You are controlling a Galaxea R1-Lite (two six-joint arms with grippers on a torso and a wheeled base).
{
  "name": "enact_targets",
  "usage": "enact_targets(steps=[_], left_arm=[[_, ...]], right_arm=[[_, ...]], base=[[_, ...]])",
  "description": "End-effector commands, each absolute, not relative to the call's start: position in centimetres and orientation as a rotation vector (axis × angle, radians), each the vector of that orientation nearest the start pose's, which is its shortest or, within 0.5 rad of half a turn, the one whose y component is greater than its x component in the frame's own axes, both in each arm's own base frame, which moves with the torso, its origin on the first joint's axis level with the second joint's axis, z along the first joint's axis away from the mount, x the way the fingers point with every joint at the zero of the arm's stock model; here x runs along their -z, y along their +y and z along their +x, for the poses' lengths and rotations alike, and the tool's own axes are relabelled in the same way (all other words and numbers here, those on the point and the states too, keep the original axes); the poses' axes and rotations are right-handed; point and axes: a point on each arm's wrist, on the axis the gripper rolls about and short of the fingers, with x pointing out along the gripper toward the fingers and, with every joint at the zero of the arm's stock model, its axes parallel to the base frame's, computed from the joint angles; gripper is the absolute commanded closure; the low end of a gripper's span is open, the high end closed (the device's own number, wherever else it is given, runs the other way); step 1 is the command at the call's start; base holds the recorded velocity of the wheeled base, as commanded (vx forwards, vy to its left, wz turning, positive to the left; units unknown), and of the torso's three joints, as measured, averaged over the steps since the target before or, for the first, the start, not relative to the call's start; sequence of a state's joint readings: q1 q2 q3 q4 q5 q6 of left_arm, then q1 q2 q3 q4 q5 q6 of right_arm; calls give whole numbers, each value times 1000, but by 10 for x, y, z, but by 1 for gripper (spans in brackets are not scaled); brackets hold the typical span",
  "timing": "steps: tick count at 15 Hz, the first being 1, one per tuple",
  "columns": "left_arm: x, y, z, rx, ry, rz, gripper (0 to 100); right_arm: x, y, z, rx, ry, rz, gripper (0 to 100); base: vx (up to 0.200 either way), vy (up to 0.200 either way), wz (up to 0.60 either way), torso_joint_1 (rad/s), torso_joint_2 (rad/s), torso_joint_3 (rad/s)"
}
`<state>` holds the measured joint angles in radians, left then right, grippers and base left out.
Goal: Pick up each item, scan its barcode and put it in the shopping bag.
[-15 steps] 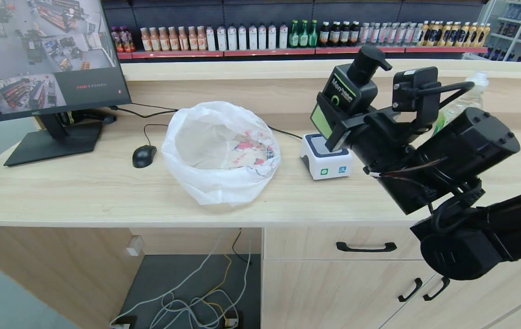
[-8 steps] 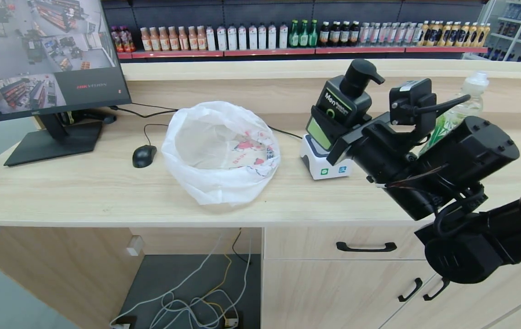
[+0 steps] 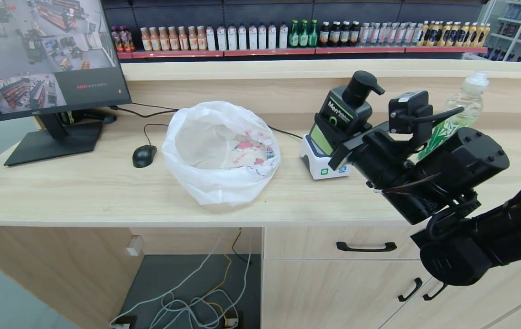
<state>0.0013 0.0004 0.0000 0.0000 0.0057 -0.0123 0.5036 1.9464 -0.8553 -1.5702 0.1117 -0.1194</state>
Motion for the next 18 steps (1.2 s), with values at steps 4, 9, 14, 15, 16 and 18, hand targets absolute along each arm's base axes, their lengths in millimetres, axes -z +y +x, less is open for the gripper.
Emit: enact_targets(steps=[4, 9, 14, 15, 16, 18], left_arm=[[-75, 0, -23, -8, 0, -15, 0], [-75, 0, -23, -8, 0, -11, 0], [-75, 0, -23, -8, 0, -11, 0], [-75, 0, -23, -8, 0, -11, 0], [-75, 0, -23, -8, 0, -11, 0], [-75, 0, -23, -8, 0, -12, 0]], right_arm=[[-201, 167, 313, -556, -501, -17, 100], [-199, 166, 312, -516, -480, 14, 100], [-194, 164, 305, -516, -450, 8, 100], [-193, 164, 305, -520, -445, 8, 100], [-192, 164, 304, -516, -442, 1, 100], [-194, 167, 297, -530, -445, -11, 100]], base=[[0, 200, 0, 2, 2, 2], [0, 200, 0, 2, 3, 3], [0, 200, 0, 3, 1, 1], [0, 200, 0, 2, 2, 2], [0, 200, 0, -2, 2, 2], [0, 0, 0, 0, 0, 0]])
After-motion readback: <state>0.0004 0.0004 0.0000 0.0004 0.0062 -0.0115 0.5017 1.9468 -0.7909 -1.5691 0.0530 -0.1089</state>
